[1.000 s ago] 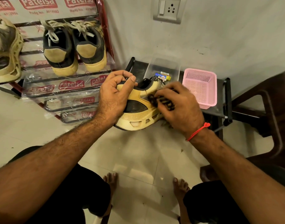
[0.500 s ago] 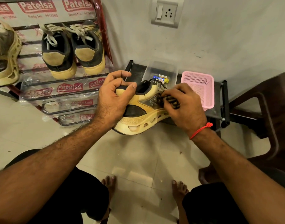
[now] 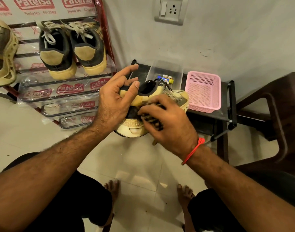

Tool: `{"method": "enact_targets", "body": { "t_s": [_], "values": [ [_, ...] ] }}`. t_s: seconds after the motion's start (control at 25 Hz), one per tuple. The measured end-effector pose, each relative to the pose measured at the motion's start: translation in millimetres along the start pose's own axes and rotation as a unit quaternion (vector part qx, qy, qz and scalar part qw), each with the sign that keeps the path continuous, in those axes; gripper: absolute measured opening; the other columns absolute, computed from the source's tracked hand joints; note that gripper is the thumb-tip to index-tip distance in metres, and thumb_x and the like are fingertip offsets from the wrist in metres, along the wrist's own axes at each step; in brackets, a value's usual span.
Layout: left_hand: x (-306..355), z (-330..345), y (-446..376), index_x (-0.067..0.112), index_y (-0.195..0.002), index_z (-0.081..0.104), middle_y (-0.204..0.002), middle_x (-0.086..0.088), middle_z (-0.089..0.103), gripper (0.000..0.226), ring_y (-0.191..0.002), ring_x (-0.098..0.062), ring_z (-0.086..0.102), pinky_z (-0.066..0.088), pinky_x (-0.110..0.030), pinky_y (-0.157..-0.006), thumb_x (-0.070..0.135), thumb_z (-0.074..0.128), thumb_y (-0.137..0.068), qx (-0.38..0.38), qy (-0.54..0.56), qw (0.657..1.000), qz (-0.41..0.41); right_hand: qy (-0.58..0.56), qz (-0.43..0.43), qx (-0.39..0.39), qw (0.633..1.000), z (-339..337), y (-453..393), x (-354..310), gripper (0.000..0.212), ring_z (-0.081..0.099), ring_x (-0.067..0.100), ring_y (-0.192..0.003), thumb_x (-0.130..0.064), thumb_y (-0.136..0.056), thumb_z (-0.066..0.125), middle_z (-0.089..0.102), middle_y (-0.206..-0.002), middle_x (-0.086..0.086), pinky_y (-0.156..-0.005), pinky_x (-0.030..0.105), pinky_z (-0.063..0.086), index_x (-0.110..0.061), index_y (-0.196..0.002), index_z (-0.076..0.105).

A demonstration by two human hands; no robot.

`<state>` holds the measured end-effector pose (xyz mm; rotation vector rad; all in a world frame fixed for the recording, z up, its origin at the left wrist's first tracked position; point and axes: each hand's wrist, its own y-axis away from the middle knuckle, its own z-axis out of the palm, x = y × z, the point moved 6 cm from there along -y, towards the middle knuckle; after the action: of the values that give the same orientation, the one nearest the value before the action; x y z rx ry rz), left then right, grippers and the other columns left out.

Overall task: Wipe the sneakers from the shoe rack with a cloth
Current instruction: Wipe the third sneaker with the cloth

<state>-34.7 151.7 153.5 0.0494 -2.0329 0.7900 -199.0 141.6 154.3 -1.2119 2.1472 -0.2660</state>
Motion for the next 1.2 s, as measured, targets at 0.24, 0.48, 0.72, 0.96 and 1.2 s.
{"method": "enact_targets", "body": {
  "t_s": [0.24, 0.48, 0.72, 0.96, 1.2],
  "values": [
    [-21.8, -5.3, -1.0, -0.003, -0.099, 0.070, -0.130, 0.003, 0.068, 0.034, -0.113, -0.019, 0.068, 0.055, -0.052, -0.095, 0.030, 0.062, -0.098, 0.019, 0.041, 0.996, -0.071, 0.022, 0.129, 0.042, 0.990, -21.2, -11.9, 71.4, 0.023, 0.059, 0.028, -0.100, -0.012, -0.084, 0.073, 0.059, -0.107, 0.011, -0.084, 0.048, 0.057, -0.012, -0.107, 0.072],
    [-19.3, -0.6, 0.5, -0.013, -0.096, 0.062, -0.131, 0.001, 0.068, 0.040, -0.113, -0.018, 0.069, 0.057, -0.052, -0.093, 0.027, 0.059, -0.098, -0.007, 0.069, 0.994, -0.084, 0.011, -0.046, -0.041, 0.998, 6.7, 2.8, -10.4, 0.029, 0.059, 0.031, -0.106, -0.019, -0.082, 0.076, 0.062, -0.112, 0.013, -0.084, 0.037, 0.053, -0.013, -0.110, 0.071],
    [-18.0, 0.1, 1.6, -0.005, -0.091, 0.067, -0.128, -0.003, 0.069, 0.039, -0.114, -0.021, 0.069, 0.056, -0.053, -0.094, 0.033, 0.061, -0.096, -0.002, 0.075, 0.994, -0.085, 0.022, 0.113, 0.058, 0.992, -20.7, -9.7, 54.4, 0.022, 0.060, 0.028, -0.099, -0.014, -0.084, 0.072, 0.062, -0.105, 0.010, -0.085, 0.045, 0.055, -0.013, -0.106, 0.072],
    [-16.2, -4.7, 1.3, -0.009, -0.081, 0.062, -0.128, -0.005, 0.067, 0.031, -0.109, -0.013, 0.070, 0.058, -0.044, -0.094, 0.016, 0.060, -0.100, 0.005, 0.060, 0.994, -0.089, 0.010, 0.074, 0.014, 0.997, -6.1, -6.4, 39.6, 0.024, 0.058, 0.024, -0.102, -0.018, -0.085, 0.073, 0.060, -0.109, 0.007, -0.084, 0.040, 0.057, -0.014, -0.109, 0.071],
    [-11.9, -5.0, 0.0, -0.017, -0.093, 0.065, -0.126, -0.005, 0.068, 0.031, -0.106, -0.003, 0.069, 0.056, -0.027, -0.091, 0.012, 0.057, -0.102, 0.003, 0.029, 0.996, -0.081, -0.015, 0.054, 0.013, 0.998, -0.6, -3.7, 18.1, 0.024, 0.059, 0.024, -0.105, -0.017, -0.085, 0.074, 0.061, -0.111, 0.007, -0.089, 0.036, 0.055, -0.014, -0.108, 0.071]
  ]
}}
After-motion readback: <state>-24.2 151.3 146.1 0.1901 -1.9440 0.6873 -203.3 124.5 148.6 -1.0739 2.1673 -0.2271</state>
